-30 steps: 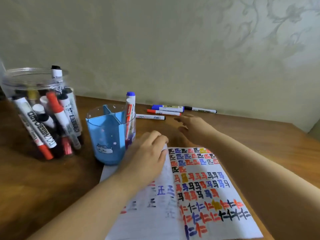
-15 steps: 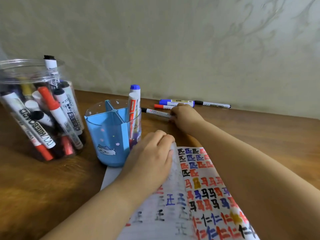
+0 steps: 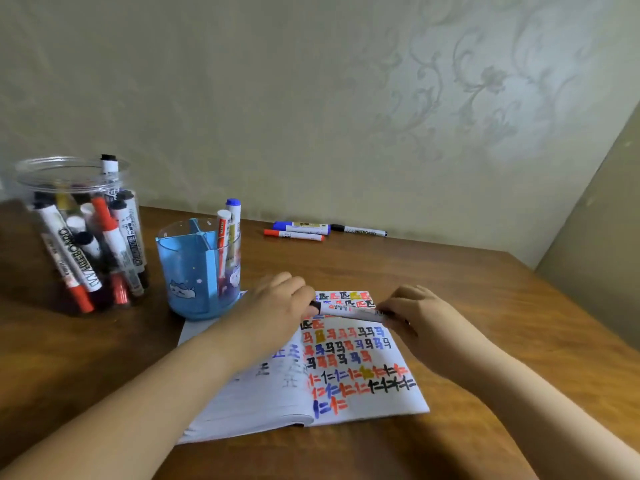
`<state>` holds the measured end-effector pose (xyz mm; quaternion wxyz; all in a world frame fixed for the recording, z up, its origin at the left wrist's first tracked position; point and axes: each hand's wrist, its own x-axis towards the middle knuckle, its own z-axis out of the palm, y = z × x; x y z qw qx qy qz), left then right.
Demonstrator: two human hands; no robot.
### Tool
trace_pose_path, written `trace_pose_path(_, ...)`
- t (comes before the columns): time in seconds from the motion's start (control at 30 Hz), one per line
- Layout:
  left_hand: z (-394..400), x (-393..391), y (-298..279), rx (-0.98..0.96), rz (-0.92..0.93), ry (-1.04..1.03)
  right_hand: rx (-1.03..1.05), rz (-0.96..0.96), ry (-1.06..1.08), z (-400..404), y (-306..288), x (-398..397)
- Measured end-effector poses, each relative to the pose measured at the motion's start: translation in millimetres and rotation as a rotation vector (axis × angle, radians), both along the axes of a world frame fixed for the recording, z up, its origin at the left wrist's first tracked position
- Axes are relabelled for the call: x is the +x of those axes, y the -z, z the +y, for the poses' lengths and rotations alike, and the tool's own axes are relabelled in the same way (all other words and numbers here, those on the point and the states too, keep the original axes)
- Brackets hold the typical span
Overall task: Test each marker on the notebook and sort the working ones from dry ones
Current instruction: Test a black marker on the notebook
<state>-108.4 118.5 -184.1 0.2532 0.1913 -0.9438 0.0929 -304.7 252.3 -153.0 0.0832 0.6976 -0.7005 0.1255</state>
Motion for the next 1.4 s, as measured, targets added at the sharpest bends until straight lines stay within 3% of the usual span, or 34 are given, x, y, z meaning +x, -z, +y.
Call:
trace_pose_path(0.13,23,-5,-11,0.325,-0.098,-0.004,-0.011,0.12,0.049,16,1,19)
trace_pose_path(0.3,43,-5,-11,0.535,-0.066,-0.024,-0.04,0.133,-0.055,1,13,52)
trace_pose_path(0.5,41,4,7,0.554,-0.154,0.012,-0.014,0.045,-0.119,-3,41,62)
trace_pose_path(0.93,34,17,10,0.782,-0.132,0.095,-0.037,-0.021,-0.191,0,46,69)
trace_pose_path(1.13,35,19,7,0.815,-0.13,0.091,-0.099,0.132,-0.139,2,46,64)
trace_pose_path(1.2,36,18,6,0.838,-0.11,0.072,-0.098,0.102,-0.117,1,41,71)
trace_pose_path(1.4,37,23,-2,0.855,-0.027,0.01,0.034,-0.285,0.119,14,26,62)
